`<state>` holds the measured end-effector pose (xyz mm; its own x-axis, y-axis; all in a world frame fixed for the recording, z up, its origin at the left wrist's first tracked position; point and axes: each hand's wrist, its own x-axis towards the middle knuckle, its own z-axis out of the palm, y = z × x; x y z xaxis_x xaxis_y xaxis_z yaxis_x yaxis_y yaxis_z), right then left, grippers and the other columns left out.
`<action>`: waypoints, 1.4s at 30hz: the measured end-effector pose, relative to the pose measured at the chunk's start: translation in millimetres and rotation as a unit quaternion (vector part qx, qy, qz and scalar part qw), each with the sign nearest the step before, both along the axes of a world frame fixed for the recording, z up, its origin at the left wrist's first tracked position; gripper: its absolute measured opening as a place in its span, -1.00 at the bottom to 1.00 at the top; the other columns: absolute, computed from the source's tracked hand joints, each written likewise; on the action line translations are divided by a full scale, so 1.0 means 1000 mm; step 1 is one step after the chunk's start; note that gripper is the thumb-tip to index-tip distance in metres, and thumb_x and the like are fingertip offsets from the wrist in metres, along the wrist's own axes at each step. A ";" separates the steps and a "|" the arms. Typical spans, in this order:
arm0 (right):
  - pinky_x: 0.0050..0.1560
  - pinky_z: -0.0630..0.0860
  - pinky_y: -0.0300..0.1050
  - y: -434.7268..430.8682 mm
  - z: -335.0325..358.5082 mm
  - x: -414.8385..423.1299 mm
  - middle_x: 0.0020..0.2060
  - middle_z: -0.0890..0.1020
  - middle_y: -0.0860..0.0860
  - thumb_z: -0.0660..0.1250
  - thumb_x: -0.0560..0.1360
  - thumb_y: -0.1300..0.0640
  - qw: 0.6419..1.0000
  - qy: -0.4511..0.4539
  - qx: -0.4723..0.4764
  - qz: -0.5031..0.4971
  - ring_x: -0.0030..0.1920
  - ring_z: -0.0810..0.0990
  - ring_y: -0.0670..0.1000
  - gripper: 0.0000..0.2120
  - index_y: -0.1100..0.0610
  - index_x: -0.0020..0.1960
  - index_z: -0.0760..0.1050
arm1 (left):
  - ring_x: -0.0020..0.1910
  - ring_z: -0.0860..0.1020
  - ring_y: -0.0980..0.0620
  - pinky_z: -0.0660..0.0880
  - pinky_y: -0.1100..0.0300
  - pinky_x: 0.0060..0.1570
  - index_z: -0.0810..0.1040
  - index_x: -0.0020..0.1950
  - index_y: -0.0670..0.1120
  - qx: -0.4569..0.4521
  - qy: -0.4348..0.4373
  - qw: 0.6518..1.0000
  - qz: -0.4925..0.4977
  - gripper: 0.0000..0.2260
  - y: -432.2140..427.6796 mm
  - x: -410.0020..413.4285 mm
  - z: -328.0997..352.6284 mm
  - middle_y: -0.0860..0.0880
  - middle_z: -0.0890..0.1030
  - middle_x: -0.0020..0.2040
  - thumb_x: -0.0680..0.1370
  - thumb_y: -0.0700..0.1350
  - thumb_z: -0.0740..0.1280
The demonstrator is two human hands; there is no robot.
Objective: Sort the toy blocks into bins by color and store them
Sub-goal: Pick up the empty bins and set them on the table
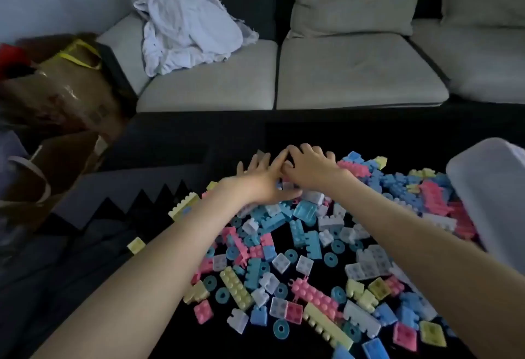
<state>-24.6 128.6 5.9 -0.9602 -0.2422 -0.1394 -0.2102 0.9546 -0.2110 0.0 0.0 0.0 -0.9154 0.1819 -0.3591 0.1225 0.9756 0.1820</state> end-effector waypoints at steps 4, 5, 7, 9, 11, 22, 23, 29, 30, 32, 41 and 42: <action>0.38 0.12 0.23 0.002 -0.016 0.005 0.40 0.28 0.11 0.01 0.58 -0.09 1.000 -0.003 0.024 0.008 0.41 0.18 0.17 -0.51 0.09 0.45 0.18 | 0.53 -0.16 -0.08 -0.16 -0.16 0.43 -0.32 0.49 0.18 -0.003 0.035 0.999 -0.029 -0.12 -0.001 0.000 -0.015 0.00 -0.13 0.56 0.39 0.44 0.14; 0.39 0.12 0.22 0.002 -0.019 0.006 0.39 0.29 0.11 0.00 0.58 -0.10 1.000 0.003 0.020 0.008 0.41 0.19 0.17 -0.51 0.09 0.44 0.20 | 0.53 -0.12 -0.08 -0.13 -0.16 0.45 -0.29 0.50 0.18 0.008 0.043 0.998 -0.038 -0.12 -0.002 -0.001 -0.016 0.00 -0.09 0.56 0.38 0.43 0.14; 0.38 0.13 0.20 0.005 -0.022 0.008 0.38 0.30 0.11 -0.02 0.57 -0.10 1.000 0.012 0.004 0.008 0.40 0.20 0.17 -0.52 0.08 0.43 0.23 | 0.52 -0.03 -0.08 -0.05 -0.18 0.45 -0.21 0.52 0.16 0.019 0.051 0.997 -0.049 -0.15 -0.002 0.003 -0.015 0.00 0.03 0.55 0.39 0.42 0.13; 0.36 0.14 0.18 0.008 -0.021 0.012 0.38 0.31 0.11 -0.02 0.57 -0.12 1.000 0.027 -0.007 0.014 0.40 0.22 0.17 -0.52 0.06 0.42 0.24 | 0.52 0.01 -0.09 -0.03 -0.18 0.45 -0.12 0.54 0.12 0.012 0.062 0.997 -0.053 -0.24 -0.003 0.006 -0.013 -0.02 0.10 0.54 0.46 0.37 0.11; 0.38 0.11 0.16 0.013 -0.022 0.016 0.41 0.30 0.12 -0.02 0.59 -0.13 0.999 0.032 -0.009 0.018 0.43 0.19 0.17 -0.50 0.08 0.44 0.21 | 0.53 -0.05 -0.09 -0.11 -0.15 0.45 -0.07 0.55 0.06 -0.016 0.063 0.997 -0.049 -0.37 -0.008 0.012 -0.009 -0.04 0.07 0.55 0.56 0.26 0.06; 0.46 -0.13 0.09 0.058 0.025 0.079 0.48 0.17 0.08 0.08 0.56 0.07 0.993 0.119 -0.011 -0.022 0.52 -0.13 0.10 -0.50 0.14 0.48 0.16 | 0.45 0.20 -0.14 0.13 -0.05 0.42 0.32 0.38 -0.14 0.038 0.186 0.976 -0.112 -0.60 0.072 0.058 0.031 -0.13 0.38 0.38 0.54 -0.15 0.19; 0.46 -0.11 0.09 0.069 0.030 0.087 0.47 0.18 0.08 0.10 0.55 0.06 0.991 0.127 -0.005 -0.036 0.51 -0.11 0.11 -0.50 0.14 0.47 0.17 | 0.37 0.32 -0.15 0.25 -0.02 0.35 0.36 0.33 -0.13 0.048 0.190 0.974 -0.116 -0.64 0.084 0.065 0.034 -0.13 0.45 0.30 0.54 -0.13 0.18; 0.39 0.08 0.07 0.148 0.059 0.132 0.37 0.32 0.10 0.19 0.50 0.12 0.971 0.187 0.032 -0.143 0.45 0.09 0.14 -0.53 0.16 0.39 0.28 | 0.19 0.48 -0.16 0.45 0.05 0.10 0.43 0.27 -0.20 0.111 0.164 0.969 -0.146 -0.66 0.139 0.105 0.043 -0.18 0.54 0.17 0.60 -0.03 0.12; 0.36 0.13 0.06 0.163 0.063 0.137 0.34 0.35 0.12 0.21 0.48 0.13 0.963 0.199 0.046 -0.175 0.41 0.15 0.15 -0.53 0.17 0.37 0.28 | 0.23 0.47 -0.15 0.44 0.06 0.14 0.41 0.33 -0.20 0.114 0.162 0.968 -0.153 -0.63 0.145 0.111 0.045 -0.18 0.52 0.21 0.61 -0.03 0.12; 0.30 0.22 0.07 0.192 0.067 0.148 0.30 0.37 0.15 0.25 0.46 0.14 0.946 0.187 0.080 -0.251 0.34 0.26 0.18 -0.49 0.20 0.38 0.24 | 0.22 0.48 -0.11 0.43 0.09 0.13 0.37 0.39 -0.17 0.124 0.163 0.965 -0.162 -0.60 0.158 0.122 0.049 -0.16 0.52 0.23 0.61 -0.02 0.15; -0.30 0.34 -0.13 0.265 0.063 0.177 -0.15 0.43 0.11 0.12 0.49 0.33 0.925 0.078 -0.077 -0.365 -0.21 0.42 0.10 -0.82 0.25 0.06 0.42 | -0.18 0.57 0.01 0.50 0.13 -0.18 0.48 0.25 -0.10 0.250 0.139 0.953 -0.103 -0.70 0.198 0.148 0.063 -0.05 0.60 0.06 0.60 -0.01 0.16; -0.36 0.30 -0.15 0.268 0.062 0.179 -0.18 0.42 0.11 0.11 0.49 0.34 0.919 0.083 -0.095 -0.375 -0.26 0.41 0.07 -0.86 0.24 0.00 0.40 | -0.17 0.58 0.01 0.51 0.12 -0.15 0.52 0.19 -0.10 0.276 0.133 0.947 -0.097 -0.73 0.201 0.149 0.063 -0.06 0.62 0.04 0.60 -0.02 0.17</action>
